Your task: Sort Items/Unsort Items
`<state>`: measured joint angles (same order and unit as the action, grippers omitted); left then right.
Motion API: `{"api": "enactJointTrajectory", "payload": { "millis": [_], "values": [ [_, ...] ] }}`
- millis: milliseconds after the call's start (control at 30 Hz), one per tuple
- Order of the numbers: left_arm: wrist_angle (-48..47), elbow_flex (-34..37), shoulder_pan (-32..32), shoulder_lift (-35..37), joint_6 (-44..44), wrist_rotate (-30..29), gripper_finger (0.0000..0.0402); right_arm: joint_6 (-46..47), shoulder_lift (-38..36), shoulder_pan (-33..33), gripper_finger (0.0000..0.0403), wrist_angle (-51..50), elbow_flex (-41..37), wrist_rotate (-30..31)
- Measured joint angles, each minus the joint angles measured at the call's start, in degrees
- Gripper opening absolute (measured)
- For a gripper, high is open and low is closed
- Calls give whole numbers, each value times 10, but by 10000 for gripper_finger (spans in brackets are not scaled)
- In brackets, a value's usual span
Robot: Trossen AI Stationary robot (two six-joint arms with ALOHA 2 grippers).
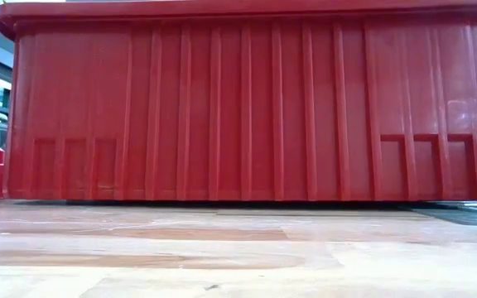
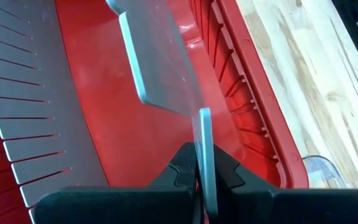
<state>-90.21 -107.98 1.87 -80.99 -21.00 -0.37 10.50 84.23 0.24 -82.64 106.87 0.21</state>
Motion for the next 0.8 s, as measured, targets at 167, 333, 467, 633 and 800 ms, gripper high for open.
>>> {"api": "enactJointTrajectory", "payload": {
  "millis": [167, 333, 467, 633, 800],
  "values": [
    [2, 0, 0, -5, 13, -1, 0, 17, -2, 8, 0, -12, 0, -8],
    [2, 0, -5, -14, 42, -11, 0, 31, -8, 18, 0, -18, -1, -13],
    [3, 0, -10, -19, 62, -10, 0, 36, -10, 18, 0, -25, -1, -5],
    [4, 0, -15, -20, 55, -10, 0, 26, -10, 17, 0, -31, -1, 0],
    [4, 1, -15, -20, 59, -10, 0, 25, -10, 17, 0, -31, -1, 0]
  ]
}}
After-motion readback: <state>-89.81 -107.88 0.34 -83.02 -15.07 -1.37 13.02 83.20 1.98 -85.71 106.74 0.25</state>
